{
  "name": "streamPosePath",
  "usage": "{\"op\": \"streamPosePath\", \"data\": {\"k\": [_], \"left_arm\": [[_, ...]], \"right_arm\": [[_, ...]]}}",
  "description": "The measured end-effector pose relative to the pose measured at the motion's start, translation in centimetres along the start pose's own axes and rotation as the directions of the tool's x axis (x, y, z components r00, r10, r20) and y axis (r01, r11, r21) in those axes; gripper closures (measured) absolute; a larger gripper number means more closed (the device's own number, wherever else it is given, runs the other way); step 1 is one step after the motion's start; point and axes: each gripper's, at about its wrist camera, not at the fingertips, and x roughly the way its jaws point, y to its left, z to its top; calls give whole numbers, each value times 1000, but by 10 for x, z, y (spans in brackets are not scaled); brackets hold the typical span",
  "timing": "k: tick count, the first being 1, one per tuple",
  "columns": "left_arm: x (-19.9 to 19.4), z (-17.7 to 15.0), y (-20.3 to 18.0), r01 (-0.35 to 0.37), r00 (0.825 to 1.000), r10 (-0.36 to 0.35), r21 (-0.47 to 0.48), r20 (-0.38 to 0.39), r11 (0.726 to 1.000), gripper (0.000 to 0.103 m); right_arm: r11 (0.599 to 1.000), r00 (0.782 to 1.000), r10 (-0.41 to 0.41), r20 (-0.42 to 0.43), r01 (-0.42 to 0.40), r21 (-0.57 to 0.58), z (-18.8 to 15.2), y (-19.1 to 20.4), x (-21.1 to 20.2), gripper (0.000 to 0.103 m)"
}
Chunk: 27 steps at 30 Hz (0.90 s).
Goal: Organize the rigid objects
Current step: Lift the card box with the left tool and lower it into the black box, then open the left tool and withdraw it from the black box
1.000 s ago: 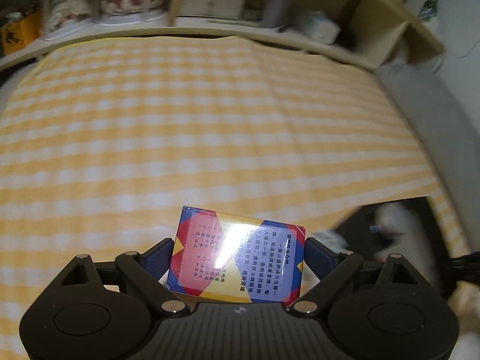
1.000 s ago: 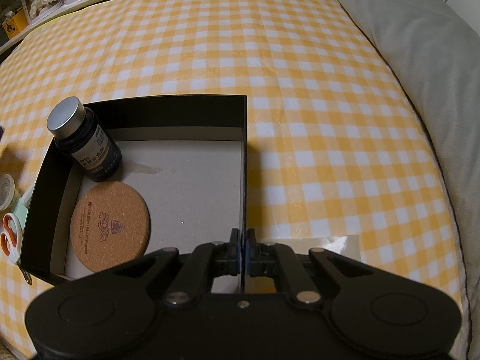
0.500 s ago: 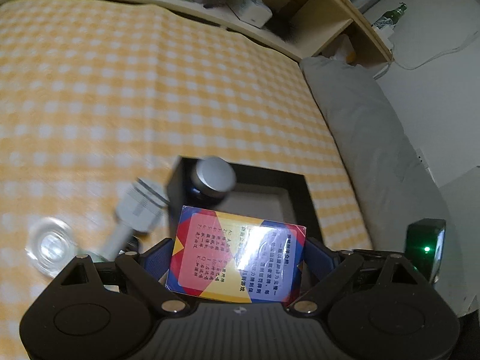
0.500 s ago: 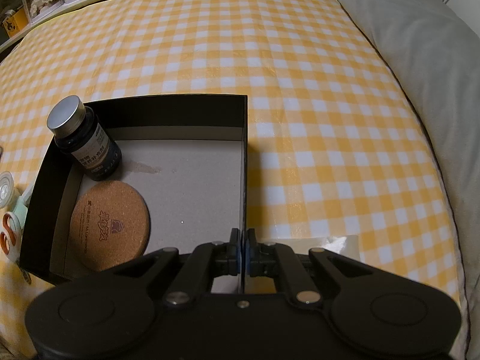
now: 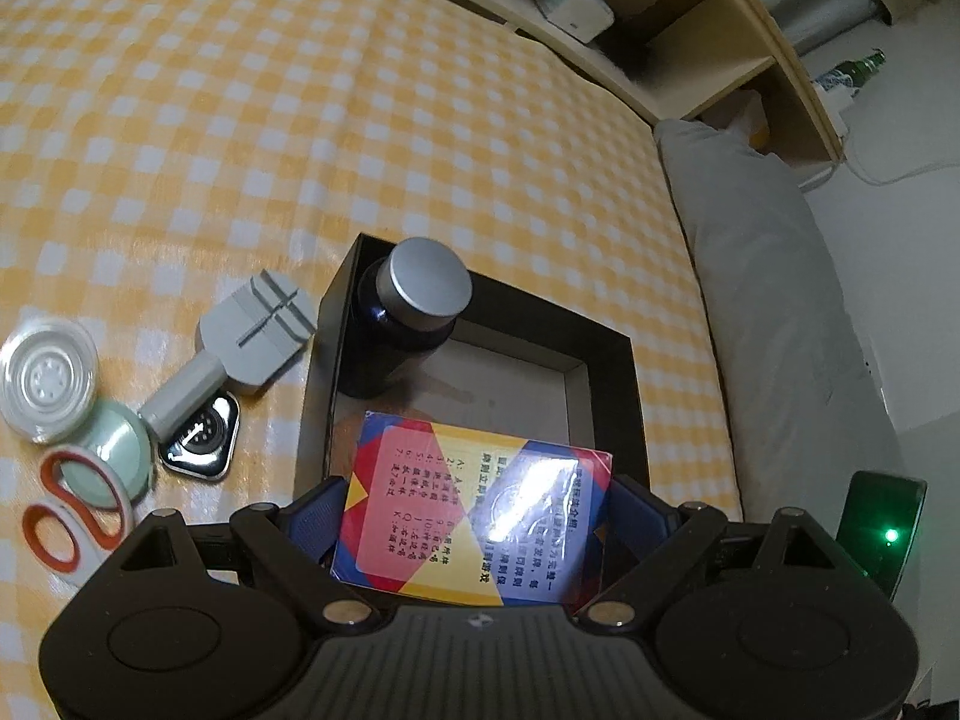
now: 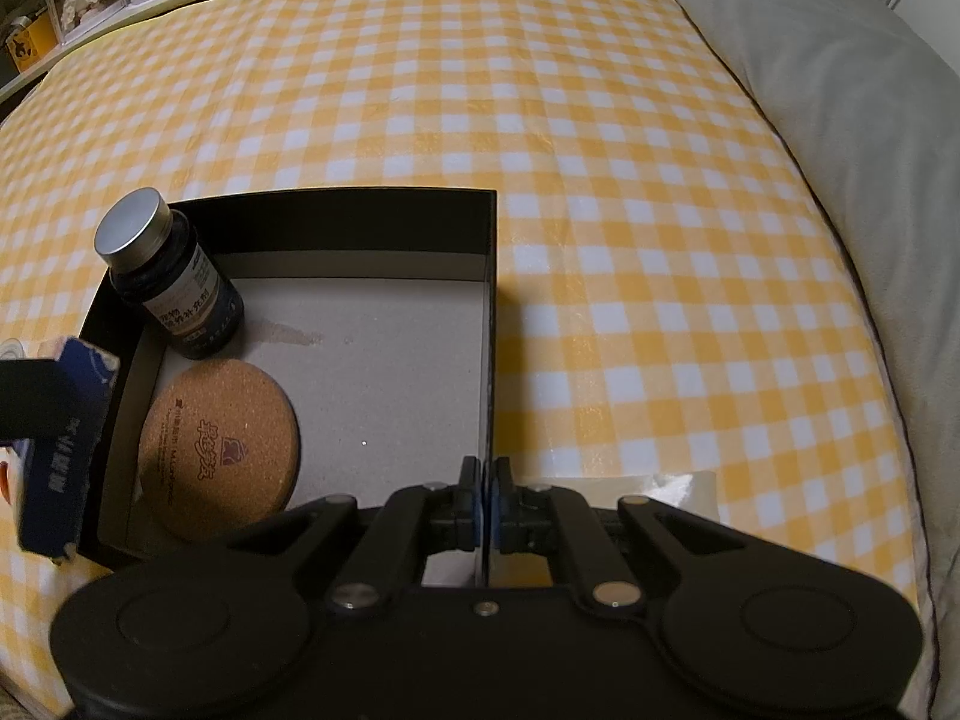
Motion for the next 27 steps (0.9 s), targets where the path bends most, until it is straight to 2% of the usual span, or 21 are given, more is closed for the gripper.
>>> {"op": "streamPosePath", "data": {"k": [10, 13, 16, 27], "left_arm": [[2, -6, -2, -34, 999, 34, 10, -4, 999, 10], [0, -6, -2, -32, 999, 32, -2, -1, 999, 3], [-3, -7, -3, -77, 997, 77, 3, 12, 997, 3], [-3, -7, -2, -87, 996, 87, 19, -3, 996, 3]], "right_arm": [[1000, 1000, 0, -1, 0, 0, 0, 0, 0, 99], [1000, 1000, 0, -1, 0, -1, 0, 0, 0, 99], [1000, 1000, 1, -2, -1, -1, 0, 0, 0, 99], [1000, 1000, -4, 1, 4, -4, 0, 1, -1, 99]]}}
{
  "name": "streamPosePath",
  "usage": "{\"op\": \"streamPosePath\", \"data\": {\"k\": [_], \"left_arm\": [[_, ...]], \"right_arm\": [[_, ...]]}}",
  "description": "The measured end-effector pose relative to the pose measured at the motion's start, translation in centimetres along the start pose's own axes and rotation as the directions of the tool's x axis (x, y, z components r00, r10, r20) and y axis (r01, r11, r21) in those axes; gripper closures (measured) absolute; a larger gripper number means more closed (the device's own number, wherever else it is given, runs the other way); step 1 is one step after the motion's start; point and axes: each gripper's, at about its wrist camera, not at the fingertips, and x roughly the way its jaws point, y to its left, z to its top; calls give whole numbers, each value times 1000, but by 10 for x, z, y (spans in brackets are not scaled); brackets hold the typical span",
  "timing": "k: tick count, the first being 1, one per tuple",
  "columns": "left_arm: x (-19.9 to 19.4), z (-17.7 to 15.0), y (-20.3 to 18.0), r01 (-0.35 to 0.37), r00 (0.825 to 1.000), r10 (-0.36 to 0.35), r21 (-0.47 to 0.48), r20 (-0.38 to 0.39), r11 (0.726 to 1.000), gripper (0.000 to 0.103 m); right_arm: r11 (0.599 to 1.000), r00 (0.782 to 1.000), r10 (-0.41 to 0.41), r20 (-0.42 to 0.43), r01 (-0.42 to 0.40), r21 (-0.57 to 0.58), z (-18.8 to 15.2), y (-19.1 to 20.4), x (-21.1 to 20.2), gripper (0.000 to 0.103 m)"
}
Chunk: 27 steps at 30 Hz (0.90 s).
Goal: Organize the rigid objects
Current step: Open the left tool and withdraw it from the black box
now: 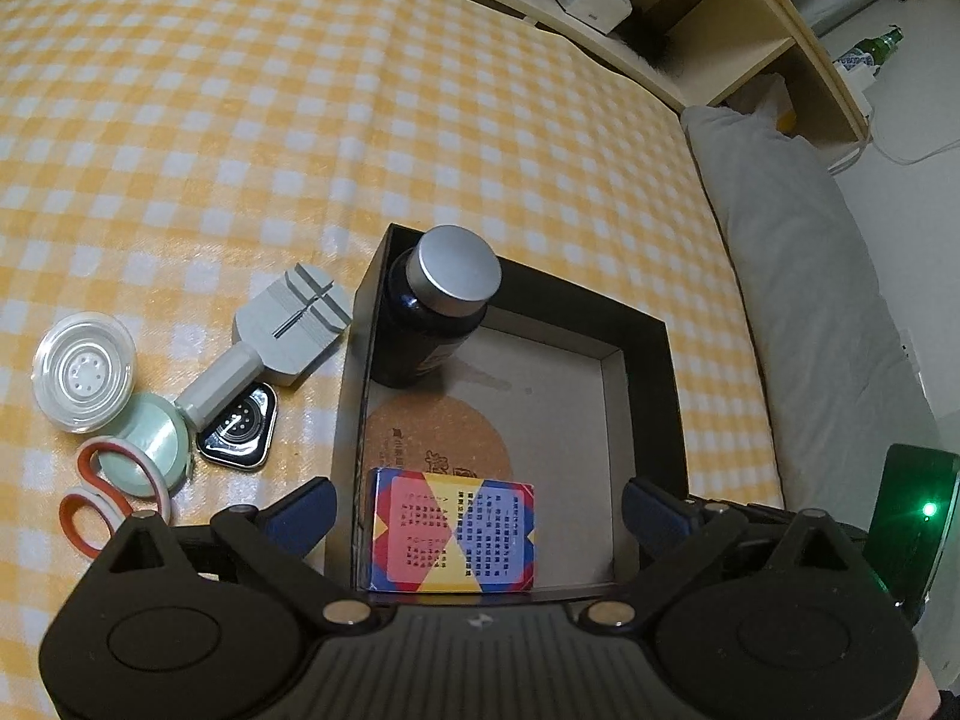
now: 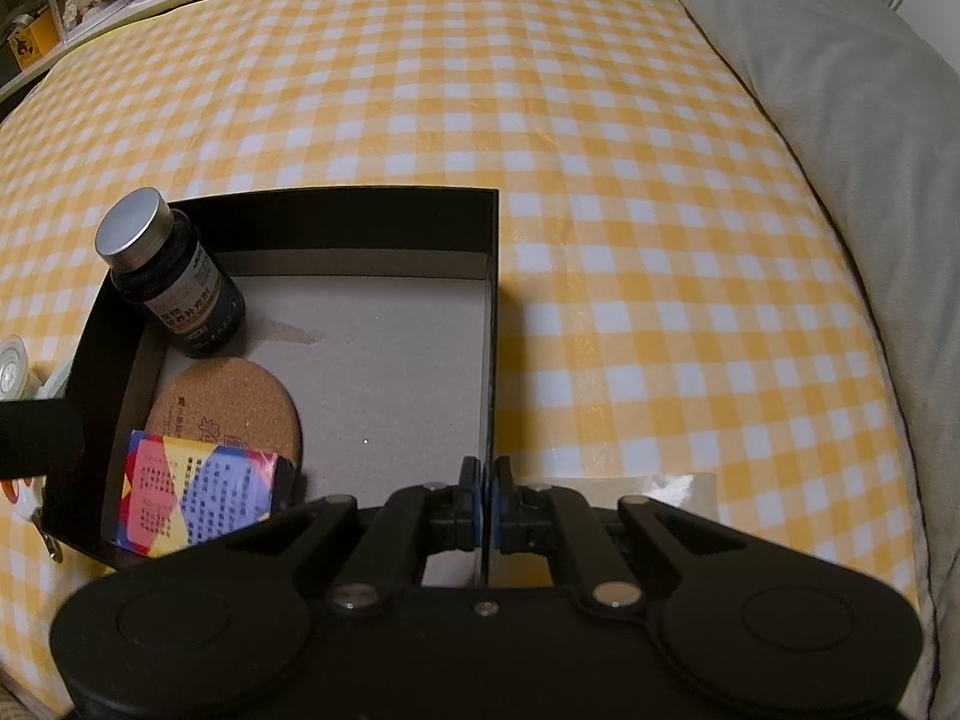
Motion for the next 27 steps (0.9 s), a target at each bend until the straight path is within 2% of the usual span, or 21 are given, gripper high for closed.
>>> {"op": "streamPosePath", "data": {"k": [12, 15, 22, 27], "left_arm": [[-1, -1, -4, -6, 1000, 7, 36, -26, 999, 3], [-4, -2, -8, 8, 999, -4, 95, -38, 995, 2], [-15, -4, -18, 14, 1000, -14, 242, 0, 970, 0], [-18, -2, -8, -3, 1000, -3, 352, 17, 936, 0]], "right_arm": [[1000, 1000, 5, -2, -5, 7, 0, 0, 0, 99], [1000, 1000, 5, -2, -5, 6, 0, -1, 0, 100], [999, 1000, 27, 8, -27, 36, -4, -4, -3, 100], [998, 999, 39, 15, -40, 53, -5, -8, -10, 100]]}}
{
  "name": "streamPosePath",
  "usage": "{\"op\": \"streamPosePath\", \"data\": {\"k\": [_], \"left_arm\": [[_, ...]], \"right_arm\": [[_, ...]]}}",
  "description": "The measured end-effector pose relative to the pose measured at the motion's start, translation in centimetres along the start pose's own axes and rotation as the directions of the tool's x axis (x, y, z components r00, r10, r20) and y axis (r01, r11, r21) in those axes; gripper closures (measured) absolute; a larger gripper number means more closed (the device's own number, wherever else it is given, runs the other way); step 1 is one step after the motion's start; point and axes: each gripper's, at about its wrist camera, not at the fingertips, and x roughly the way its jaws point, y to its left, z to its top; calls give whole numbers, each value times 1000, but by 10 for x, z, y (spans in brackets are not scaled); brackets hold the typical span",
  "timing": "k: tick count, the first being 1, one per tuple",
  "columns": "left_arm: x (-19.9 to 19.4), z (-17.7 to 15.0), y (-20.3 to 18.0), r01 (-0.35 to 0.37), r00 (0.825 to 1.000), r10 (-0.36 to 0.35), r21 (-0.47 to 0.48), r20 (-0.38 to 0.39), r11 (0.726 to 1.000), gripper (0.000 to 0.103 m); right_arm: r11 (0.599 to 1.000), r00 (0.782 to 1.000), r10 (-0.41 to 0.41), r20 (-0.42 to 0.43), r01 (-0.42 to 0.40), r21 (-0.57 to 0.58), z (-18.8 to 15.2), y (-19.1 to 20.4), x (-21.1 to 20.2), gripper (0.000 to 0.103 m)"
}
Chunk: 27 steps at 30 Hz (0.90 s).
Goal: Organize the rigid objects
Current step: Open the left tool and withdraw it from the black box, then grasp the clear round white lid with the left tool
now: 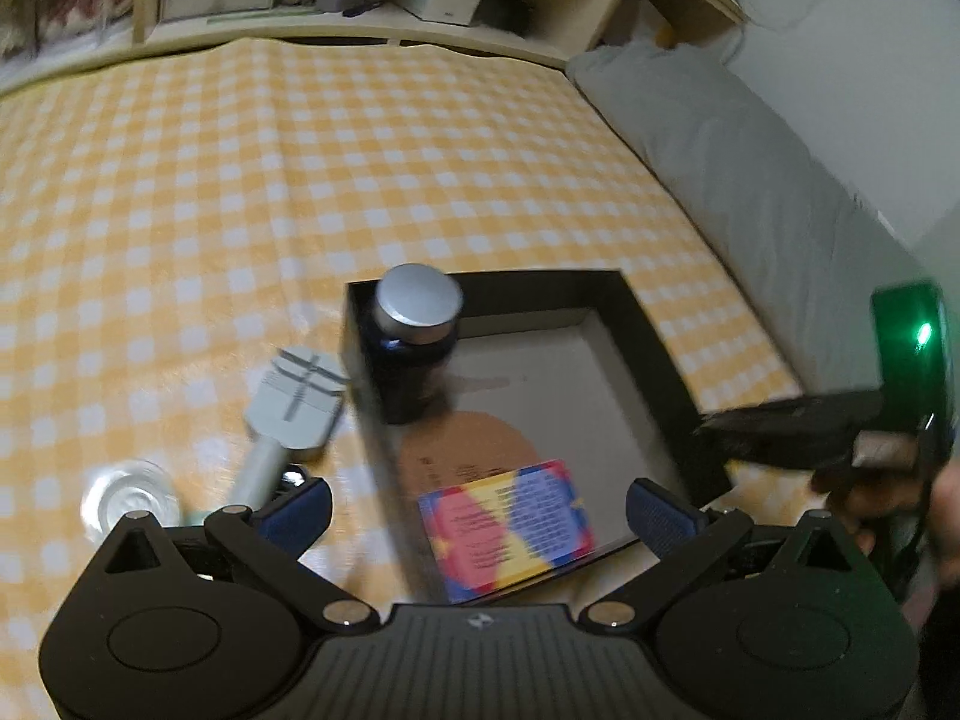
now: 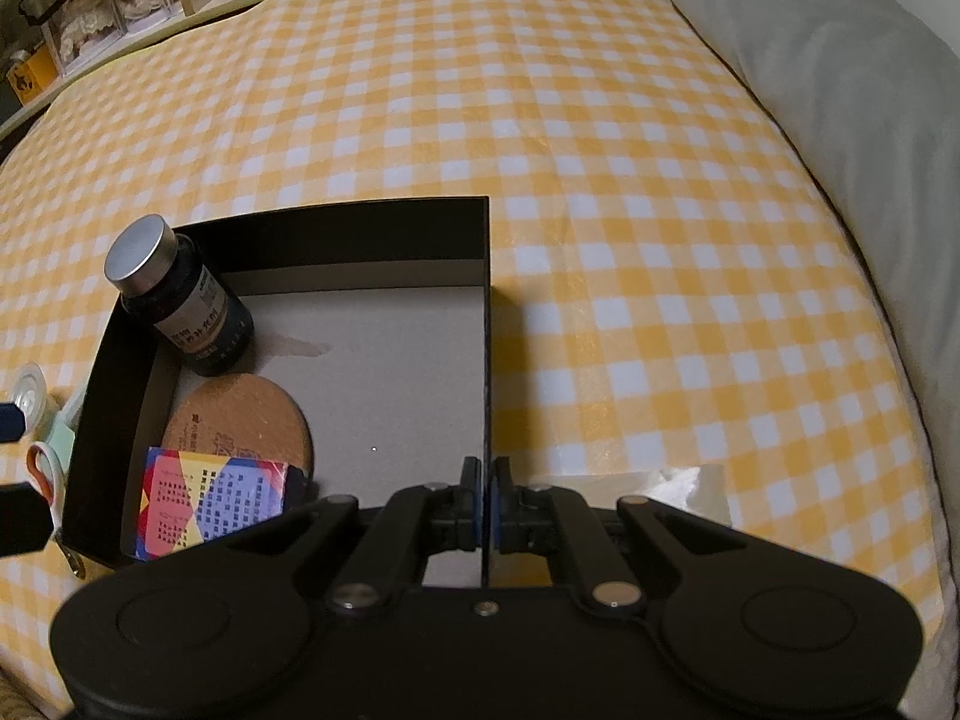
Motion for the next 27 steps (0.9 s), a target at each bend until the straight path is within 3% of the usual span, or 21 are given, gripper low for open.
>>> {"op": "streamPosePath", "data": {"k": [7, 12, 19, 24, 27], "left_arm": [[-5, -9, 35, -15, 999, 21, 125, -44, 992, 0], [-14, -9, 66, -60, 998, 59, 184, 10, 981, 0], [-9, 5, 109, -96, 995, 96, 44, -1, 994, 1], [1, 4, 127, -178, 983, 178, -5, -39, 984, 2], [8, 0, 141, -191, 980, 187, -55, -66, 980, 12]], "right_arm": [[999, 1000, 10, 18, -11, 34, -2, -9, -6, 100], [999, 1000, -9, 10, 8, 36, -4, -7, -5, 100], [999, 999, -39, -23, 38, -8, 1, 9, -3, 100], [999, 999, -42, -31, 41, -19, 1, 11, 1, 99], [999, 999, -41, -31, 41, -21, 1, 11, 2, 99]]}}
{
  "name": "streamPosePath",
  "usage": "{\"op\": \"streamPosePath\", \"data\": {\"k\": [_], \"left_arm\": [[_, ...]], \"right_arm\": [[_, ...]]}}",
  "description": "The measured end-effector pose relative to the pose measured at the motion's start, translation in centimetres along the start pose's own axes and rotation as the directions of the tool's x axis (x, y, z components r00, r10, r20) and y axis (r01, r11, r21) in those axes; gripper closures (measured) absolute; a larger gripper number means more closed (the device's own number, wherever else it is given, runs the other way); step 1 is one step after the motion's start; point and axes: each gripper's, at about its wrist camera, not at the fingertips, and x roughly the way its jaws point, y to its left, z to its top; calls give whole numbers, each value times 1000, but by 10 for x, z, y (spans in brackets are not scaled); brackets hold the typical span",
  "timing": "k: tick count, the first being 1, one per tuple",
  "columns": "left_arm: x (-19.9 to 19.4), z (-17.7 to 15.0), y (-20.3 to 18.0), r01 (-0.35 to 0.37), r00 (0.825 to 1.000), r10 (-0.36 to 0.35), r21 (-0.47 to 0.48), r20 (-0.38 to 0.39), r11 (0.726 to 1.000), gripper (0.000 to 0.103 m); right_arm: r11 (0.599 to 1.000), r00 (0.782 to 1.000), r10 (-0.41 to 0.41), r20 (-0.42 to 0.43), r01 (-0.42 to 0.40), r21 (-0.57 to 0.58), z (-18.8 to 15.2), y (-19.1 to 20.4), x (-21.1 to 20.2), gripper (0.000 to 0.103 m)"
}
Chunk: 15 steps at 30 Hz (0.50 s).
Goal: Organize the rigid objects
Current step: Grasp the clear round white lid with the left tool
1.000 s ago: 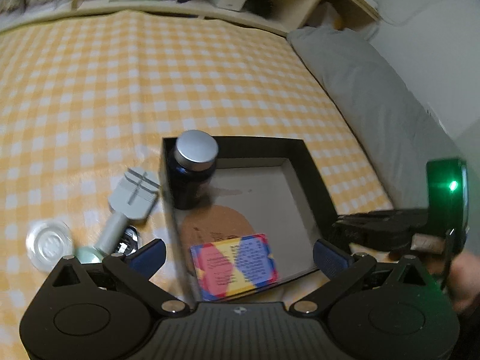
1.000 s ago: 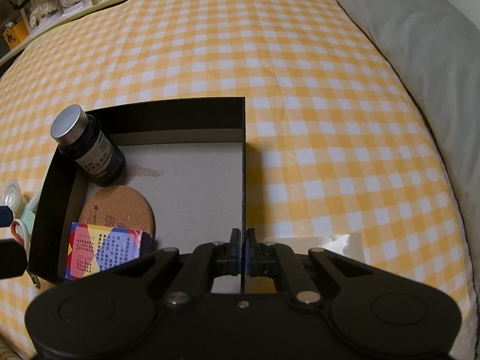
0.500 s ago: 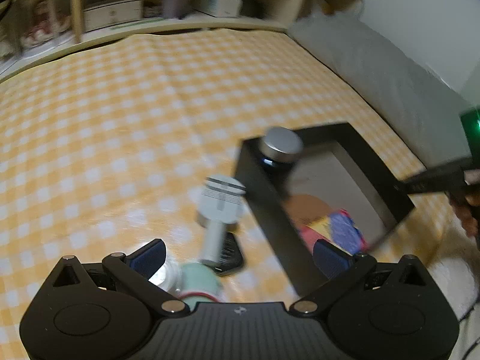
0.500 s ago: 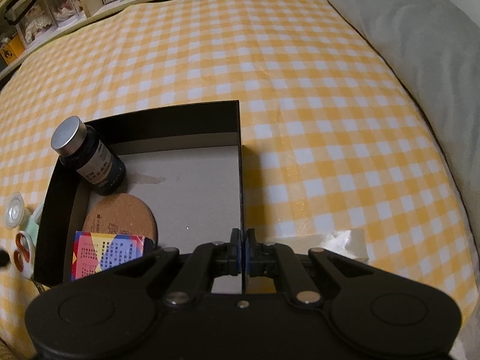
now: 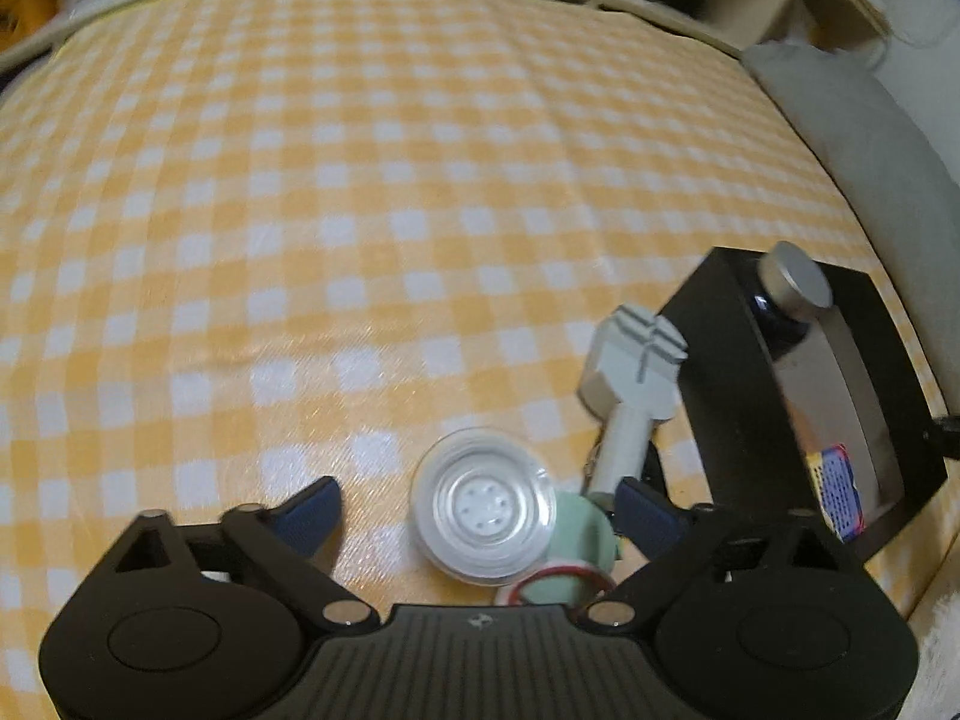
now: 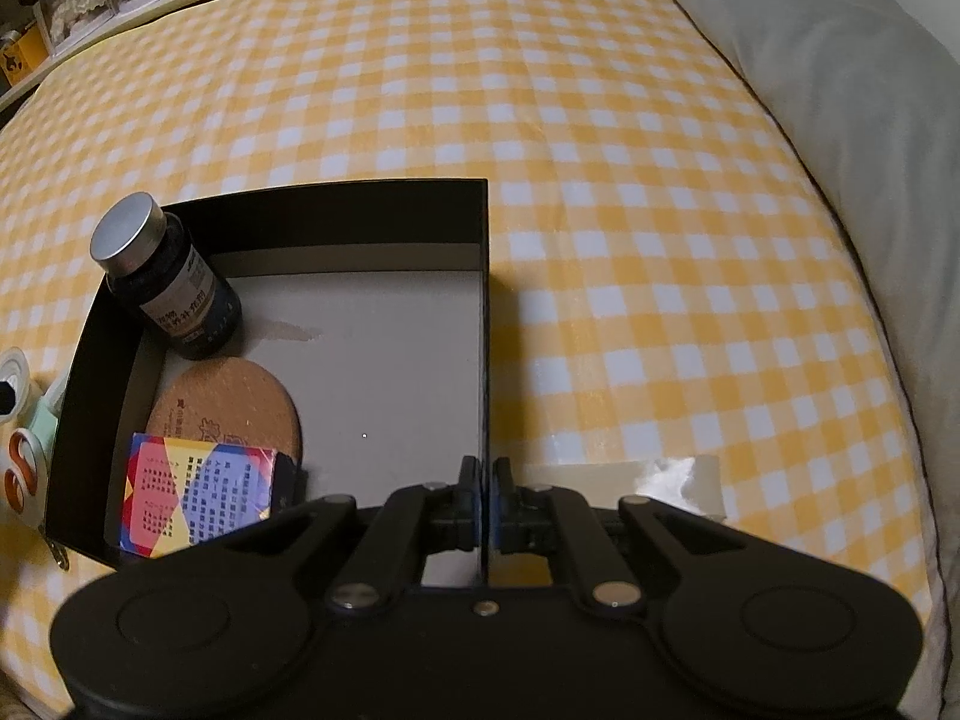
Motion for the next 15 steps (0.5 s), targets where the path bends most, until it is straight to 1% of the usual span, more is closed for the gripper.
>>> {"op": "streamPosePath", "data": {"k": [2, 4, 7, 9, 12, 13, 15], "left_arm": [[3, -2, 6, 6, 1000, -6, -33, -13, 999, 17], [4, -3, 10, 13, 1000, -15, -58, -19, 998, 19], [2, -3, 7, 13, 1000, -13, -49, -14, 999, 21], [2, -3, 4, 8, 1000, -8, -35, -7, 999, 25], [3, -4, -1, 2, 1000, -2, 1, -7, 1000, 36], [5, -4, -3, 0, 1000, 0, 9, -12, 1000, 41], [8, -5, -4, -6, 1000, 6, 14, -26, 1000, 47]], "right_arm": [[1000, 1000, 0, -1, 0, 0, 0, 0, 0, 99], [1000, 1000, -2, -4, 2, -3, 1, 0, 2, 99], [1000, 1000, -4, -7, 4, -10, 1, -1, 4, 99], [1000, 1000, -3, -11, 3, -11, 2, -3, 6, 99], [1000, 1000, -3, -11, 3, -11, 2, -4, 6, 99], [1000, 1000, -3, -11, 2, -11, 2, -3, 6, 99], [1000, 1000, -3, -12, 3, -12, 2, -3, 7, 99]]}}
